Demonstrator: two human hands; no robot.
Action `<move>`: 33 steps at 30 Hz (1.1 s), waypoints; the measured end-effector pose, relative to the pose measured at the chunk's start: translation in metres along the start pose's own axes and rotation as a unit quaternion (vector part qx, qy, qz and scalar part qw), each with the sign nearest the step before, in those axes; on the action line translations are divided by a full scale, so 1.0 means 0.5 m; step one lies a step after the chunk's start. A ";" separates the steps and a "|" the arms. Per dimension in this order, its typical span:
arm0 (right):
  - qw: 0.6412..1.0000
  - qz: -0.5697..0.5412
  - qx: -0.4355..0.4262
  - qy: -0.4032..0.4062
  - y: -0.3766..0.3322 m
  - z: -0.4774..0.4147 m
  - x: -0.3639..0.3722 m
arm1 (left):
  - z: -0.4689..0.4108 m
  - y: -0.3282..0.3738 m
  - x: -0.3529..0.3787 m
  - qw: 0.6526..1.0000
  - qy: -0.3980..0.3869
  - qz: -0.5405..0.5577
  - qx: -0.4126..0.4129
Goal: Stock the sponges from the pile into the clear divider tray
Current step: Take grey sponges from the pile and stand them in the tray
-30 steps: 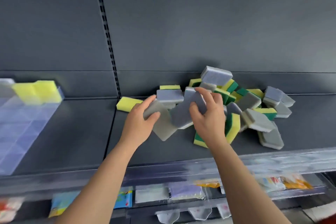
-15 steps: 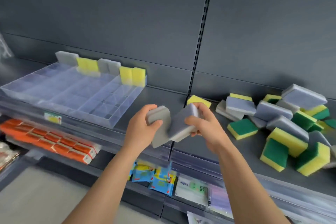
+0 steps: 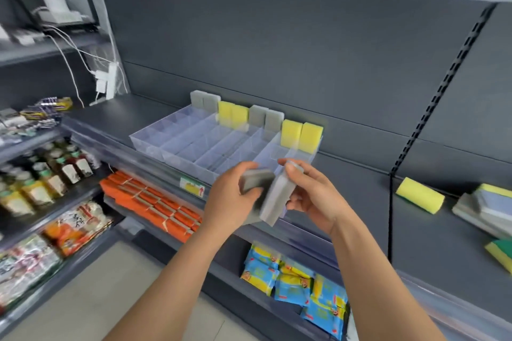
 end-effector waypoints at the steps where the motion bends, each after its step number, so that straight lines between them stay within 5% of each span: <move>1: 1.000 -0.010 0.009 -0.021 0.003 -0.022 0.029 | -0.006 -0.021 -0.023 1.000 0.001 -0.005 -0.001; 9: 0.995 -0.023 0.013 -0.099 -0.008 -0.168 0.189 | -0.068 -0.158 -0.173 1.000 0.021 -0.004 -0.011; 22: 0.985 0.098 -0.134 0.050 -0.157 -0.446 0.237 | -0.309 -0.379 -0.282 0.998 0.058 -0.007 -0.034; 33: 0.963 0.138 -0.162 0.168 -0.226 -0.639 0.223 | -0.493 -0.513 -0.328 0.997 0.073 -0.024 -0.027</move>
Point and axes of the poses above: each hand's wrist, its own z-axis away from the middle knuckle, its own x-axis out of the palm, y = z × x, the point moved 10 cm from there along -z, towards the middle knuckle, and after that the axes turned 13 degrees about x, right-handed, at the moved point
